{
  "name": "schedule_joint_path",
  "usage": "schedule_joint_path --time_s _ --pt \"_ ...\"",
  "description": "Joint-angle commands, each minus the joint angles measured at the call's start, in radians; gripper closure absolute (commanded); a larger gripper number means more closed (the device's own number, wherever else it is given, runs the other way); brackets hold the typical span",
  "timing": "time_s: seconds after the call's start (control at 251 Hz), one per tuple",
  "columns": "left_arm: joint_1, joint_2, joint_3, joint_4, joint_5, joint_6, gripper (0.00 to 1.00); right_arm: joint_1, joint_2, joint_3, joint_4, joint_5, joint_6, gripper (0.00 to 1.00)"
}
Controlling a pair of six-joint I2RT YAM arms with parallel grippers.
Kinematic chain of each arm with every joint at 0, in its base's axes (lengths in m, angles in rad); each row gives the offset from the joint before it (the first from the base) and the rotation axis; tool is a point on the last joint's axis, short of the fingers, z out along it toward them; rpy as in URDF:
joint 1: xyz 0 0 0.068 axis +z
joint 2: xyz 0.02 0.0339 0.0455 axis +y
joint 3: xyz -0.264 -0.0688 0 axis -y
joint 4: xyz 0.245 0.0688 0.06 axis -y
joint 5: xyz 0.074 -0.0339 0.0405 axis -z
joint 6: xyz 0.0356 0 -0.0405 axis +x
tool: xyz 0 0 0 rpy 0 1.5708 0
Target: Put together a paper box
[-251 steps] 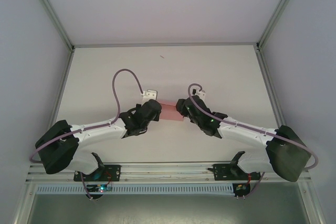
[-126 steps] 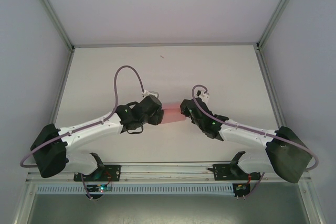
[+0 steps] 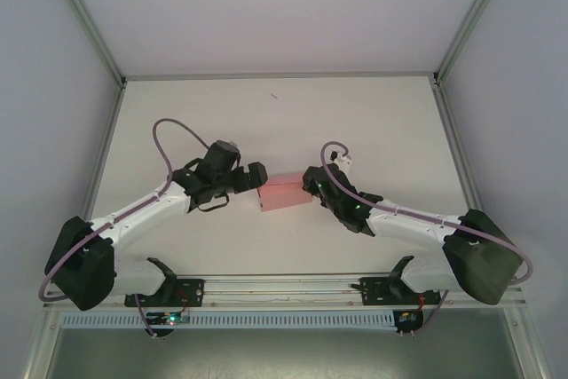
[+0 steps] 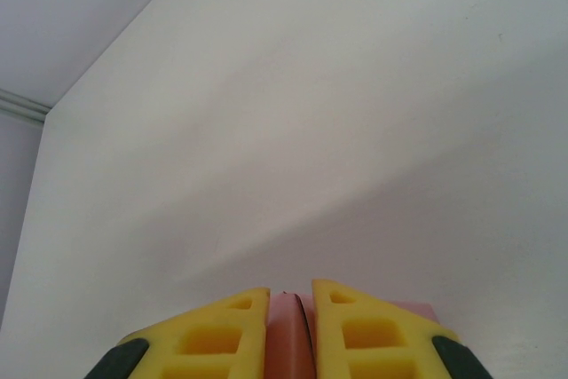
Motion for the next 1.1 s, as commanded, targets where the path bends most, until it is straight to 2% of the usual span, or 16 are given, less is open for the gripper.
schedule_joint_path --time_s 0.0,0.084,0.215,0.387,0.455,0.563,0.607,0.75,0.822,0.926,0.994,1.05,1.093 --pt "0.001 -0.025 -0.048 0.161 0.146 -0.060 0.00 0.012 0.085 -0.060 -0.262 -0.069 -0.022 0.88" --pt "0.003 -0.047 -0.100 0.180 0.135 -0.070 0.01 0.011 0.092 -0.059 -0.265 -0.073 -0.020 0.88" --pt "0.003 -0.064 -0.192 0.203 0.084 -0.083 0.12 0.003 0.100 -0.052 -0.265 -0.084 -0.031 0.88" --pt "0.003 -0.034 -0.308 0.347 0.116 -0.098 0.26 -0.005 0.102 -0.063 -0.259 -0.093 -0.017 0.88" --pt "0.003 -0.014 -0.368 0.432 0.127 -0.092 0.28 -0.008 0.103 -0.074 -0.250 -0.097 -0.007 0.88" --pt "0.000 0.024 -0.459 0.555 0.148 -0.038 0.55 -0.009 0.111 -0.099 -0.227 -0.105 0.013 0.89" --pt "-0.002 0.036 -0.486 0.577 0.143 -0.008 0.59 -0.009 0.116 -0.113 -0.213 -0.105 0.026 0.89" --pt "-0.026 0.051 -0.577 0.708 0.151 0.045 0.60 -0.009 0.127 -0.136 -0.183 -0.116 0.046 0.89" --pt "-0.068 0.051 -0.570 0.660 0.100 0.088 0.60 -0.009 0.130 -0.140 -0.178 -0.119 0.046 0.90" --pt "-0.120 0.081 -0.551 0.586 0.024 0.143 0.72 -0.008 0.136 -0.151 -0.168 -0.122 0.037 0.92" --pt "-0.138 0.133 -0.568 0.639 -0.014 0.149 0.74 -0.007 0.145 -0.160 -0.154 -0.121 0.028 0.96" --pt "-0.140 0.196 -0.569 0.684 -0.003 0.176 0.77 -0.006 0.154 -0.169 -0.117 -0.123 0.006 0.96" --pt "-0.143 0.248 -0.554 0.683 -0.003 0.200 0.85 -0.002 0.159 -0.177 -0.095 -0.124 -0.013 0.98"
